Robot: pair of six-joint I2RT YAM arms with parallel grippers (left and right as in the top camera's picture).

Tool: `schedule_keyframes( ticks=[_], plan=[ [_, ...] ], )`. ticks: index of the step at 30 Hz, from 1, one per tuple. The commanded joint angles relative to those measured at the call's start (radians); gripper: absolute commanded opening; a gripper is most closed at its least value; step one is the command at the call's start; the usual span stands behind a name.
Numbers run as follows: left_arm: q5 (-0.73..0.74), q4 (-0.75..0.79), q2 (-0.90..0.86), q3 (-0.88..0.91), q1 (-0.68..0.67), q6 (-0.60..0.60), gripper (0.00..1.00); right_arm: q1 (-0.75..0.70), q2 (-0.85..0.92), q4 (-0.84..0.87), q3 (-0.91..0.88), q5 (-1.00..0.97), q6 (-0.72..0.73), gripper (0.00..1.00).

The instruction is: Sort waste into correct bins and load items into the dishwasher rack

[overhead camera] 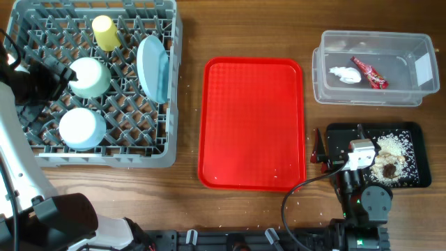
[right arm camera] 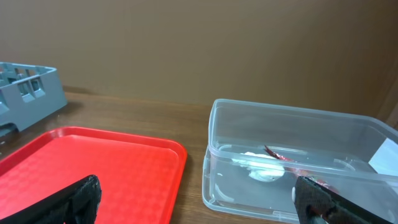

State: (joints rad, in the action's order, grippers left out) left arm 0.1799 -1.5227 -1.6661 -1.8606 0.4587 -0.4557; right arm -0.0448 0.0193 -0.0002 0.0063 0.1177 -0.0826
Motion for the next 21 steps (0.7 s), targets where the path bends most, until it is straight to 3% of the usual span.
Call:
schedule_keyframes(
  ticks=[1, 15, 17, 21],
  plan=[
    [0.002, 0.0, 0.002, -0.006, 0.004, -0.009, 1.0, -0.005, -0.016, 0.004, -0.001, -0.013, -0.019, 1.0],
    [-0.007, -0.014, 0.037, 0.023, -0.02, -0.002, 1.0, -0.005, -0.016, 0.005, -0.001, -0.013, -0.02, 1.0],
    [-0.011, 0.151, 0.171, 0.187, -0.111, 0.002, 1.0, -0.005, -0.016, 0.005, -0.001, -0.013, -0.019, 1.0],
    [-0.055, 0.776, 0.622, 0.875, -0.384, 0.006, 1.0, -0.005, -0.016, 0.005, -0.001, -0.013, -0.02, 1.0]
  ],
)
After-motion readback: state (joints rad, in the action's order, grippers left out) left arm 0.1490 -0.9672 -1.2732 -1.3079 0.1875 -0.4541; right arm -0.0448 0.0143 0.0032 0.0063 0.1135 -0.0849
